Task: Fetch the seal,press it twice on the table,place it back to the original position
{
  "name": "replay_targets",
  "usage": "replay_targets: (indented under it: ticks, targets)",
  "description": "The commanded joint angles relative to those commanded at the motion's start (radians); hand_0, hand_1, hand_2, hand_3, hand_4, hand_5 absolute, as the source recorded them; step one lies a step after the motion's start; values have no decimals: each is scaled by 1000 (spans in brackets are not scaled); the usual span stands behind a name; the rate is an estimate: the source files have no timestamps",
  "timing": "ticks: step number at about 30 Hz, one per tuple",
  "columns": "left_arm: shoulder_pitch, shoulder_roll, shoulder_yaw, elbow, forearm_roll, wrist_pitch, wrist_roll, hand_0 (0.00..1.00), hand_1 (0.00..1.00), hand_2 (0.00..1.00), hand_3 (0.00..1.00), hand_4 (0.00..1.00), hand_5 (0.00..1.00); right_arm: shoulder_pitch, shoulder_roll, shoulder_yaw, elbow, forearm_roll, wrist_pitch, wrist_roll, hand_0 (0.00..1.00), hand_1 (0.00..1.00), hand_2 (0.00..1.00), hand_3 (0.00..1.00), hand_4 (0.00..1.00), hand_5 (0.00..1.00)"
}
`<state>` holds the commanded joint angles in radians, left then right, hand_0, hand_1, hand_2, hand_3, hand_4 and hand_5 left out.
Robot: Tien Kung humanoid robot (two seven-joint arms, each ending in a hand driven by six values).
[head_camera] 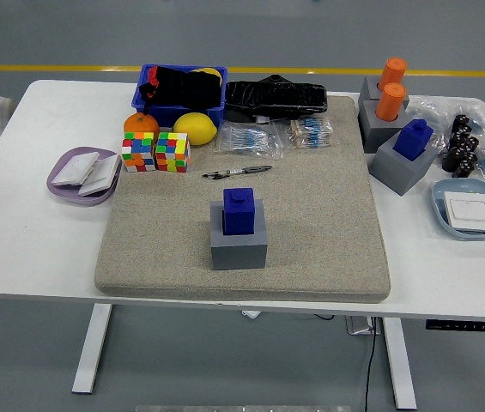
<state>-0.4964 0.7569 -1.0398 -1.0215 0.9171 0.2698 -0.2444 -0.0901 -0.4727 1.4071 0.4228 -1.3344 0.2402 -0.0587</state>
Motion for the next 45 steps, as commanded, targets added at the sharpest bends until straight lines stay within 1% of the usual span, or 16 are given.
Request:
replay_targets:
  ticks: [24,36,41,43,45]
  targets:
    - [12,4,4,-8,4,-1,1,842,830,840,854,811,133,-3,-9,-21,0,3,1,3,788,699,669,656,831,465]
    - [19,1,1,-13,5,0,2,842,830,840,854,811,133,-3,-8,-25,-1,3,-1,3,790,700,669,657,834,463]
    - [37,-11,2,-59,2,-4,-9,842,830,840,853,812,131,-3,-5,-21,-1,1,0,3,791,700,670,657,835,464]
    - [47,-18,11,-87,0,-12,-11,842,830,840,853,812,131,-4,-3,-19,-1,-1,0,3,791,700,670,657,835,464]
    - [54,-25,28,-114,-15,-31,-7,842,829,840,852,818,125,-3,-1,-16,-2,-2,0,3,791,700,670,657,836,464]
